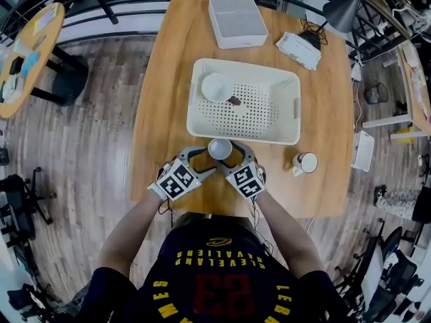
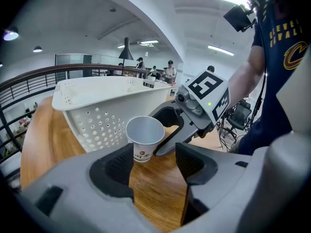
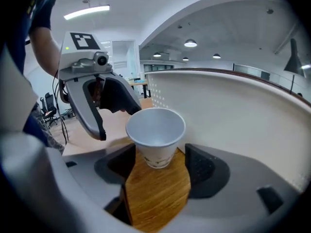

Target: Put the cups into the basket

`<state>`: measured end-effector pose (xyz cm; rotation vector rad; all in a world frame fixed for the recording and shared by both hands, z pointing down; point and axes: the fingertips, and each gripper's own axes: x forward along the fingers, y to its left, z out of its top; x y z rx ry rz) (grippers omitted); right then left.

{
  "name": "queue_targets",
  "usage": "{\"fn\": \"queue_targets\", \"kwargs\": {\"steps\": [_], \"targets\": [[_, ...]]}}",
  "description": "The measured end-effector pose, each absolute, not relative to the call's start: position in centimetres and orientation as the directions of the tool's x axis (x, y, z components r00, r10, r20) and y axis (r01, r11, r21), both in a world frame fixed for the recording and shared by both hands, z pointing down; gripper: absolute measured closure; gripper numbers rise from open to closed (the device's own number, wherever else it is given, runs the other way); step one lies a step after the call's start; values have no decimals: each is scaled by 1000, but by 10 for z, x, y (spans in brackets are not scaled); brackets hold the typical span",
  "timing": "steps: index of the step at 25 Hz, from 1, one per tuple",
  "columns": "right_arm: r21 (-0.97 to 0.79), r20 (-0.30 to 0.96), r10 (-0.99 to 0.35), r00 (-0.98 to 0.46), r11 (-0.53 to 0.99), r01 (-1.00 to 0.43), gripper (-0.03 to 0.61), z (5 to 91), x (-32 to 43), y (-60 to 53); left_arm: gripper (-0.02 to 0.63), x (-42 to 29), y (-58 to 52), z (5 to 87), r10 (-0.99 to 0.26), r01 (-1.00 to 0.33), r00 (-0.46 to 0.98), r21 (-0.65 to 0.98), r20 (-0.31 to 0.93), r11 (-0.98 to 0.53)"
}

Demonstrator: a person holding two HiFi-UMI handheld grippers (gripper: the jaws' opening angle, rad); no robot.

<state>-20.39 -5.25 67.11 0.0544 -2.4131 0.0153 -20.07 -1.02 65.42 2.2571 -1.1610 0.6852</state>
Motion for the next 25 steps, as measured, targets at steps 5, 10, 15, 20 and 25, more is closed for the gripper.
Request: {"fn": "queue_targets", "kwargs": {"steps": [5, 10, 15, 20, 25], "targets": [[44, 660, -36, -750, 999, -9, 279, 677, -209, -49, 355, -195, -14, 657, -569, -826, 521, 205, 637, -526], [32, 661, -27, -750, 999, -8, 281, 676, -210, -51, 354, -193, -13, 658, -552, -812, 541, 222, 634, -540], [25, 666, -20, -746, 1000, -5, 281, 674, -208, -49, 354, -191, -12, 654, -548, -805, 548, 222, 631, -550], [31, 662, -21, -749, 1000, -1, 281, 664, -204, -44, 354, -189, -5, 649, -549, -797, 552, 204, 628, -568], [29, 651, -28, -758, 1000, -12, 281, 652, -196, -37, 354, -184, 2, 643, -548, -786, 568, 209, 614, -582]]}}
